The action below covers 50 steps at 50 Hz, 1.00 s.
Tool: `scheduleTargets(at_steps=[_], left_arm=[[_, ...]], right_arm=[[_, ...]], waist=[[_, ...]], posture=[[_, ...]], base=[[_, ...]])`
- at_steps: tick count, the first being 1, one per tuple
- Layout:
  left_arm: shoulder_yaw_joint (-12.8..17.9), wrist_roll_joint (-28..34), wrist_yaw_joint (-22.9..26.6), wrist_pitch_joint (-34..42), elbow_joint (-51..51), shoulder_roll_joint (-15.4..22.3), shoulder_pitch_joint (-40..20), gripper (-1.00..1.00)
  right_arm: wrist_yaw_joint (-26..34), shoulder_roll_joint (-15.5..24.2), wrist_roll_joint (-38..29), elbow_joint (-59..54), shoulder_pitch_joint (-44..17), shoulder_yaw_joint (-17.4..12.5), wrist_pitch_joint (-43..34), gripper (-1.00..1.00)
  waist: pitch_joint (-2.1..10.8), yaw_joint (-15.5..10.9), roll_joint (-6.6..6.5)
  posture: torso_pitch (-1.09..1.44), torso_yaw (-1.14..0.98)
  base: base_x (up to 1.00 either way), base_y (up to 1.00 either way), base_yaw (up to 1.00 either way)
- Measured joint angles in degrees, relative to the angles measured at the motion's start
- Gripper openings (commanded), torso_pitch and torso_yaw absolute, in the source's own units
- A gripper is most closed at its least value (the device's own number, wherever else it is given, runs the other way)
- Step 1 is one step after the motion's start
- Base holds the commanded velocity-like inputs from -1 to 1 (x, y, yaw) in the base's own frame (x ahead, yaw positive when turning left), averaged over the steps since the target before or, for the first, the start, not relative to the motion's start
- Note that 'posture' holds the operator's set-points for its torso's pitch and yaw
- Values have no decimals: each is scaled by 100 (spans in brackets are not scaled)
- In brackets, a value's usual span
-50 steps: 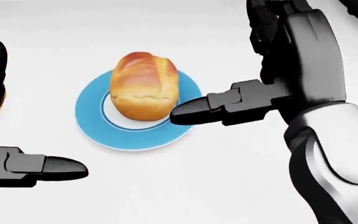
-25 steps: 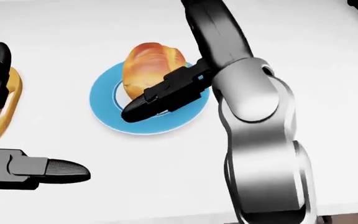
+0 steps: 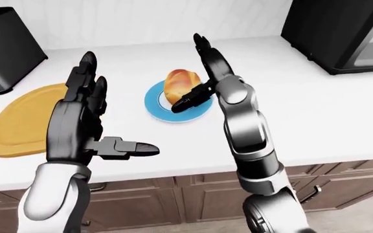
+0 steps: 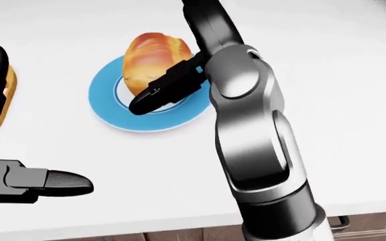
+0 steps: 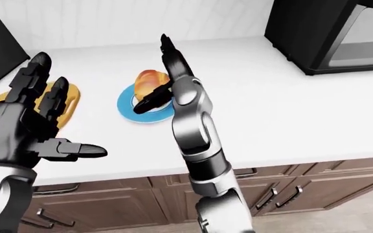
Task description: Place all breads on the cutting board.
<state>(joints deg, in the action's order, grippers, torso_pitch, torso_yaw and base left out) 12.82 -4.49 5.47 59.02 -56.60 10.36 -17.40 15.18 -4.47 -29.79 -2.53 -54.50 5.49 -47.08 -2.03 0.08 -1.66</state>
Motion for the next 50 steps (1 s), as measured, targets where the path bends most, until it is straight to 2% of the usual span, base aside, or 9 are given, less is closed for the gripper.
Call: scheduleTargets(at_steps=[11, 12, 14, 25, 29, 31, 32, 44, 50], left_arm=[[5, -33, -22, 109, -78, 40, -73, 100], [6, -35, -20, 102, -70, 37, -60, 100], [15, -38, -14, 80, -56, 30, -26, 100], [41, -33, 11, -44, -61, 19, 85, 100], [21, -22, 15, -48, -99, 11, 106, 100], [17, -20, 27, -67, -92, 7, 120, 100], [20, -20, 33, -72, -90, 4, 126, 100], [71, -90, 1, 220, -231, 111, -150, 100], [36, -267, -197, 359, -223, 256, -305, 100]], right_arm=[[56, -22, -125, -313, 3, 11, 157, 100], [55, -28, -132, -336, 4, 8, 172, 83], [44, -40, -144, -379, 22, 5, 218, 67], [-4, -64, -209, -644, 268, 48, 497, 40], [-32, -70, -306, -716, 295, 44, 592, 16], [-24, -77, -331, -727, 284, 33, 607, -4], [-20, -82, -337, -733, 277, 30, 615, -48], [454, 136, -326, 1171, 100, -57, -330, -98], [620, 457, -96, 2055, 254, -350, -862, -100]], waist=[[19, -1, 6], [19, -1, 6], [24, -1, 7], [31, 1, 20], [31, 7, 17], [31, 9, 16], [30, 10, 16], [-5, -13, 53], [-34, -15, 65]], posture=[[0, 0], [0, 0], [0, 0], [0, 0], [0, 0], [0, 0], [0, 0], [0, 0], [0, 0]], base=[[0, 0, 0], [0, 0, 0], [0, 0, 0], [0, 0, 0], [0, 0, 0], [0, 0, 0], [0, 0, 0], [0, 0, 0], [0, 0, 0]])
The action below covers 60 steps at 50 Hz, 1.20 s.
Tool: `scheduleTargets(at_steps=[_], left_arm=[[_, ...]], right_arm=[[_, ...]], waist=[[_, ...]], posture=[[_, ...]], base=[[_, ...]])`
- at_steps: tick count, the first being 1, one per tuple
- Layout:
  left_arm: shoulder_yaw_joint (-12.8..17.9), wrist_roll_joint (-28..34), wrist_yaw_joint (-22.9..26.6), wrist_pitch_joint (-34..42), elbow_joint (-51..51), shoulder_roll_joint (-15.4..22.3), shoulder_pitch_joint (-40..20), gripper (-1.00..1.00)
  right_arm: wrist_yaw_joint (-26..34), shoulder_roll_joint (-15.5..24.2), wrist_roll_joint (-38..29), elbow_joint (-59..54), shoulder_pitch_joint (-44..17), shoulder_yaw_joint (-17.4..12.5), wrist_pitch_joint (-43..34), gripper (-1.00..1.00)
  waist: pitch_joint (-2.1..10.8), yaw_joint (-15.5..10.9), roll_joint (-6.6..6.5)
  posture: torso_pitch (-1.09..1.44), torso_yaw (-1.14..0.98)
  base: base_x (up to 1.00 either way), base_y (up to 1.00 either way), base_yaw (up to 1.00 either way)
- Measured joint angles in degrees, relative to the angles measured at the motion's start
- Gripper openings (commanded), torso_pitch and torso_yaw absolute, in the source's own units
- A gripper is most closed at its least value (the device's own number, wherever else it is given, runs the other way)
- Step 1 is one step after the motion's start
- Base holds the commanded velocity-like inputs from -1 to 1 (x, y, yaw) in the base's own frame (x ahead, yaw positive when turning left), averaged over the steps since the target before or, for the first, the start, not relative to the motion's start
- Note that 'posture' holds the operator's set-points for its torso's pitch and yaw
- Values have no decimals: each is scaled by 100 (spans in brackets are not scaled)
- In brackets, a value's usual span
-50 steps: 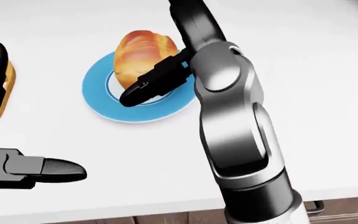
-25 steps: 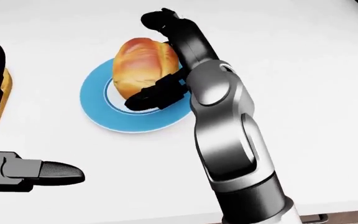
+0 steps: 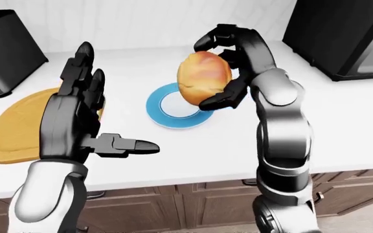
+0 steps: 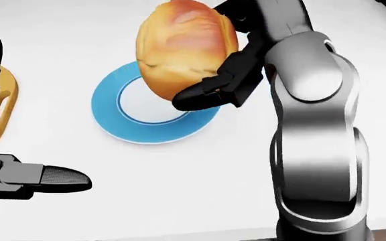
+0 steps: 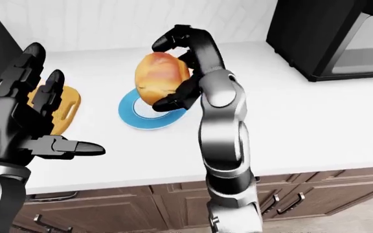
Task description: Place all breads on the cutting board.
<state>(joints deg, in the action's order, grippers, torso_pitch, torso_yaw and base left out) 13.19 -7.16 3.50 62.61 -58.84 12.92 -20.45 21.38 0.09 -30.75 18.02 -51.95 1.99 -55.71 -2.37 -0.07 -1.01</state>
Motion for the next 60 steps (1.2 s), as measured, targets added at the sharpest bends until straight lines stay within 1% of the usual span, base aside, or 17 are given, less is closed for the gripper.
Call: scheduleTargets(at_steps=[10, 18, 23, 27, 30, 32, 37, 40, 42, 44, 46, 47, 51, 53, 54, 58, 60], left_arm=[[82, -777, -594, 1, 14, 379, 46, 100], [140, -1571, -1133, -58, -64, 772, -13, 100], [359, -2008, -1634, -6, -27, 1065, -4, 100], [250, -2275, -1824, -60, -40, 1135, -72, 100], [157, -2379, -1848, -51, 11, 1125, -49, 100], [94, -2472, -1846, -1, 38, 1121, -45, 100], [218, -2566, -1868, -93, -67, 1190, -7, 100], [269, -2546, -1903, -165, -87, 1203, 3, 100], [278, -2566, -1927, -182, -74, 1224, 12, 100], [300, -2561, -1953, -160, -2, 1224, 64, 100], [312, -2527, -1972, -98, 44, 1210, 128, 100], [339, -2496, -1974, -88, 29, 1213, 152, 100], [301, -2403, -1881, -165, -56, 1156, 60, 100], [272, -2385, -1836, -167, -33, 1129, 51, 100], [222, -2382, -1814, -146, -3, 1074, 82, 100], [150, -2438, -1758, -82, 2, 1111, 105, 100], [226, -2455, -1779, -149, -60, 1149, 78, 100]], right_arm=[[-121, 477, 618, 1147, 126, -224, -812, -100], [-302, 603, 862, 1329, 187, -192, -1056, -100], [-282, 522, 1144, 1292, 108, -17, -1117, -100], [-411, 589, 1278, 1402, 93, -178, -1130, -100], [-528, 666, 1266, 1389, 223, -191, -1098, -100], [-575, 702, 1240, 1352, 291, -234, -1146, -100], [-607, 699, 1233, 1316, 252, -231, -1224, -100], [-598, 689, 1280, 1432, 188, -187, -1155, -100], [-599, 681, 1304, 1440, 166, -174, -1117, -100], [-594, 624, 1333, 1391, 235, -103, -1102, -100], [-555, 601, 1399, 1280, 276, -18, -1153, -100], [-534, 587, 1434, 1232, 260, 17, -1169, -100], [-560, 636, 1455, 1398, 208, -95, -1183, -100], [-595, 663, 1422, 1397, 188, -138, -1169, -100], [-603, 678, 1411, 1401, 240, -161, -1185, -100], [-638, 676, 1387, 1343, 334, -227, -1302, -100], [-659, 676, 1392, 1398, 278, -214, -1263, -100]], waist=[[6, 32, -31], [10, -7, -348], [-63, -120, -236], [-144, -33, -25], [-52, -29, 201], [-75, 7, 42], [45, -58, -8], [-6, -23, -174], [25, -28, -378], [-54, -118, -318], [-33, -180, -305], [-16, -169, -229], [-195, -100, 70], [-114, -82, 221], [-119, -7, 158], [11, 59, 192], [24, 59, 101]], posture=[[0, 0], [0, 0], [0, 0], [0, 0], [0, 0], [0, 0], [0, 0], [0, 0], [0, 0], [0, 0], [0, 0], [0, 0], [0, 0], [0, 0], [0, 0], [0, 0], [0, 0]], base=[[0, 1, 4], [0, 0, 90], [0, 0, 31], [0, 0, 0], [0, 0, 51], [0, 0, 77], [0, 0, 77], [0, 0, 77], [0, 0, 77], [0, 0, 77], [0, 10, 31], [0, 0, 0], [0, 0, 0], [2, 17, 0], [6, 21, 0], [6, 22, 0], [7, 21, 0]])
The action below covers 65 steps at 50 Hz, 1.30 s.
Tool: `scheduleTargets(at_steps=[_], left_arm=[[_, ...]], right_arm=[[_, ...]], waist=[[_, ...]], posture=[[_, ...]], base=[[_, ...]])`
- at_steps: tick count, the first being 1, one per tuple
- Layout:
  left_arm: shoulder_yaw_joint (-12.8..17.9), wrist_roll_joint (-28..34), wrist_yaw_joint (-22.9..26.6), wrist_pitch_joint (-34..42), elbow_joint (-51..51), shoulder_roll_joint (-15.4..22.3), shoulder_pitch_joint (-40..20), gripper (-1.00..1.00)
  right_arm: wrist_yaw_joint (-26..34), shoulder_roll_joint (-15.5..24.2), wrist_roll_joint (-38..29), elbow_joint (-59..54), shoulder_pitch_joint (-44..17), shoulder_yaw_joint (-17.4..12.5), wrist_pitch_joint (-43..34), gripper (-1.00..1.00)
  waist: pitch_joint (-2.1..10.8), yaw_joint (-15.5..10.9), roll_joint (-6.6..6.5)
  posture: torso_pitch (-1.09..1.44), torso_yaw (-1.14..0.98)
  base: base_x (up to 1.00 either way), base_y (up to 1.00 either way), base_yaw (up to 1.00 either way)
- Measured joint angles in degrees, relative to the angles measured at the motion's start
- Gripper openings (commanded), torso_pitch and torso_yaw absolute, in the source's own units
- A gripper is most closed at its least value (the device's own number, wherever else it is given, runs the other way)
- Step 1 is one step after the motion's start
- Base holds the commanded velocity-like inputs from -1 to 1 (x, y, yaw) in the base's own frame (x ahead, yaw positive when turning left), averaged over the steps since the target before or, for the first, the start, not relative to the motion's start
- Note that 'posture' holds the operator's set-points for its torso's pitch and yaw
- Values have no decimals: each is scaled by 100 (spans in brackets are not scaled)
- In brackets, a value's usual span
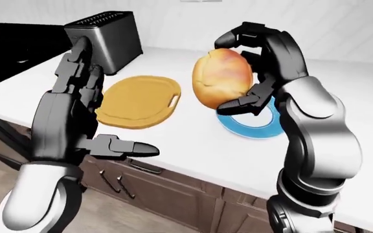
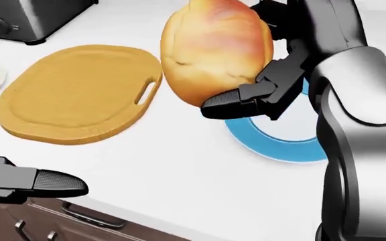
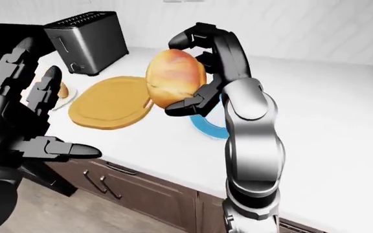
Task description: Place all breads on the cutting board.
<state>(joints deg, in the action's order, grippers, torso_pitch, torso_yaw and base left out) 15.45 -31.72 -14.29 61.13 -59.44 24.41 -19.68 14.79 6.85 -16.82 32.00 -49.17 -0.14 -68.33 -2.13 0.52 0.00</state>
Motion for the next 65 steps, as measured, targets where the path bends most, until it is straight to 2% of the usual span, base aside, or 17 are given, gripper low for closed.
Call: scheduleTargets(at_steps=[5, 8, 11, 22, 24, 27, 29, 35, 40, 45, 48, 50, 53, 55, 59, 61, 65], left_arm=[[14, -5, -31, -96, -33, -1, 12, 100], [26, -8, -22, -69, 17, 20, 21, 100], [117, -13, -69, -8, 84, 38, 93, 100], [188, -366, -326, 7, 20, 232, -97, 100], [124, -474, -363, 44, 21, 237, -99, 100], [147, -719, -436, 125, 18, 345, -178, 100], [206, -829, -536, 78, 0, 427, -182, 100], [266, -1079, -786, -120, -24, 605, -81, 100], [245, -1057, -849, -89, 72, 581, 21, 100], [264, -963, -745, -134, 8, 532, -8, 100], [283, -888, -706, -144, 14, 503, -21, 100], [212, -841, -653, -136, -9, 406, 10, 100], [147, -895, -576, -50, 22, 422, 3, 100], [224, -940, -598, -31, 26, 476, -45, 100], [342, -1068, -741, -93, -32, 585, -100, 100], [349, -1138, -800, -122, -36, 632, -105, 100], [388, -1220, -901, -49, 61, 671, -34, 100]], right_arm=[[-11, 3, 34, 32, -16, 6, 97, -100], [-16, -4, 55, -20, -55, 8, 64, -100], [11, -56, 122, -10, 29, 127, 5, -100], [-8, 18, 166, 72, -203, 58, -24, -100], [-24, 51, 158, 55, -138, 7, -39, -100], [-58, 78, 113, -39, -103, -34, -139, -100], [-61, 87, 95, -11, -170, -3, -183, -100], [-35, 28, 94, 108, -268, 56, -94, -100], [18, -33, 198, -3, -181, 141, -174, -100], [-86, -2, 202, 65, -253, -2, -62, -100], [-128, -2, 232, 43, -243, 21, 6, -100], [-137, 43, 244, 26, -180, 3, 11, -100], [-171, 58, 203, -59, -100, -40, -77, -100], [-180, 47, 191, -63, -141, -18, -97, -100], [-164, 36, 207, 45, -193, 16, -29, -100], [-158, 34, 209, 42, -237, 17, -25, -100], [-114, -47, 274, -28, -180, 143, -92, -100]], waist=[[-87, 54, -325], [-37, 59, -642], [-102, 32, -511], [-30, -32, 97], [-76, 34, -66], [-43, 41, 13], [-27, 13, -32], [-49, 35, -563], [-104, -6, -407], [-65, 16, -146], [-28, -1, 103], [-60, 71, -6], [-38, 39, 44], [-36, 3, -20], [-85, 28, -319], [-40, 45, -586], [-96, -34, -517]], posture=[[0, 0], [0, 0], [0, 0], [0, 0], [0, 0], [0, 0], [0, 0], [0, 0], [0, 0], [0, 0], [0, 0], [0, 0], [0, 0], [0, 0], [0, 0], [0, 0], [0, 0]], base=[[7, 22, 0], [7, 22, 0], [7, 21, 0], [6, 21, 0], [7, 18, 0], [6, 18, 0], [5, 18, 0], [6, 18, 0], [7, 18, 0], [6, 14, 0], [7, 14, 0], [6, 14, 0], [7, 14, 0], [7, 15, 0], [7, 15, 0], [7, 15, 0], [7, 15, 0]])
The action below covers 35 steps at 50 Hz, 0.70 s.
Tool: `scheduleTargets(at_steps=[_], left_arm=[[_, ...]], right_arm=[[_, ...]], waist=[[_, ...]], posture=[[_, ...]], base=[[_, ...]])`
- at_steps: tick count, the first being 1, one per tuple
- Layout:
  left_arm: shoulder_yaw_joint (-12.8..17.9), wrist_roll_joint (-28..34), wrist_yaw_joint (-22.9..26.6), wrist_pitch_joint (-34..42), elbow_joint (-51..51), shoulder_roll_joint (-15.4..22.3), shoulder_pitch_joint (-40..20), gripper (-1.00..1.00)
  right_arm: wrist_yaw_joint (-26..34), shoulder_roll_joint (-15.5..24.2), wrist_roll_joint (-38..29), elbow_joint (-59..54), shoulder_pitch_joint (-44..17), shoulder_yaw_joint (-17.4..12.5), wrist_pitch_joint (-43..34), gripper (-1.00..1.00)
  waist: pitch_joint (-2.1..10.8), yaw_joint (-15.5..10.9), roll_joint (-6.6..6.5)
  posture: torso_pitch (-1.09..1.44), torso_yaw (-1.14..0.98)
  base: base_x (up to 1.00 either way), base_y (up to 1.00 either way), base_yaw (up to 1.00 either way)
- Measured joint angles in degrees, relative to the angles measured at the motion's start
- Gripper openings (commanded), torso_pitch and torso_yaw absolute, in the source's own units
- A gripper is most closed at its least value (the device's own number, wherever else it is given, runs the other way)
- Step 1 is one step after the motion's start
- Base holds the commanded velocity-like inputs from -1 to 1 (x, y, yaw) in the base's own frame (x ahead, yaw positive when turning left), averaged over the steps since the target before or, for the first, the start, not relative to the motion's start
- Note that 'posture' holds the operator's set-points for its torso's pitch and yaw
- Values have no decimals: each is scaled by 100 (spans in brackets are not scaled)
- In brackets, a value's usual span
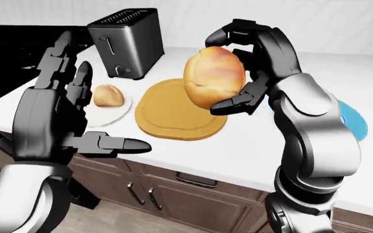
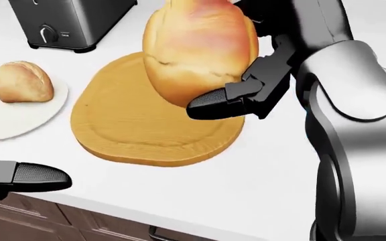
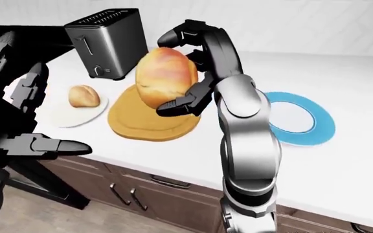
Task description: Place all breads on the cutting board.
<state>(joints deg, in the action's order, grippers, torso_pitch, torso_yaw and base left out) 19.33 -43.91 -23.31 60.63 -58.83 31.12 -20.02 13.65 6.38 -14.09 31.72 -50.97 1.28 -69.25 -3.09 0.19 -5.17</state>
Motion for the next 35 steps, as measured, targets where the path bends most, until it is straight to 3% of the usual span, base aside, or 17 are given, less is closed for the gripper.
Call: scheduleTargets(at_steps=[6, 9, 11, 14, 16, 20, 23, 25, 28, 35], left_arm=[[-40, 31, 17, -106, -67, -21, 22, 100], [-25, 79, 65, -110, -45, -27, 31, 100], [-47, 65, 77, -117, -55, -73, 64, 100], [-127, 59, 153, -88, -48, -107, 107, 100], [-81, 79, 178, -91, -55, -102, 79, 100], [44, 45, 133, -144, -93, -37, 46, 100], [65, -55, 57, -196, -83, 48, 62, 100], [90, -68, 15, -200, -30, 48, 131, 100], [77, -39, 14, -158, 11, 23, 173, 100], [112, -89, -14, -209, -63, 72, 78, 100]], right_arm=[[-55, 16, 14, 103, -60, -114, 15, -100], [-95, 5, 36, 108, -58, -118, 50, -100], [-118, 32, 51, 90, 0, -138, 61, -100], [-169, 36, 30, -37, 99, -183, 21, -100], [-182, 42, 26, -55, 48, -161, 10, -100], [-165, 42, 37, 72, 2, -119, 97, -100], [-163, 31, 26, 58, -60, -121, 76, -100], [-147, -22, 42, 38, -14, -41, 32, -100], [-103, -35, 98, 11, -1, 18, -10, -100], [-145, -23, 48, 66, -84, -61, 59, -100]], waist=[[20, 31, 340], [39, 13, 602], [9, 92, 515], [46, 71, 567], [64, 36, 510], [15, 50, 255], [70, 83, -86], [14, 36, 24], [10, 35, 86], [40, 36, 504]], posture=[[0, 0], [0, 0], [0, 0], [0, 0], [0, 0], [0, 0], [0, 0], [0, 0], [0, 0], [0, 0]], base=[[7, 15, 0], [8, 14, 0], [7, 15, 0], [7, 15, 0], [7, 15, 0], [5, 20, 0], [4, 20, 0], [4, 20, 0], [4, 20, 0], [4, 20, 0]])
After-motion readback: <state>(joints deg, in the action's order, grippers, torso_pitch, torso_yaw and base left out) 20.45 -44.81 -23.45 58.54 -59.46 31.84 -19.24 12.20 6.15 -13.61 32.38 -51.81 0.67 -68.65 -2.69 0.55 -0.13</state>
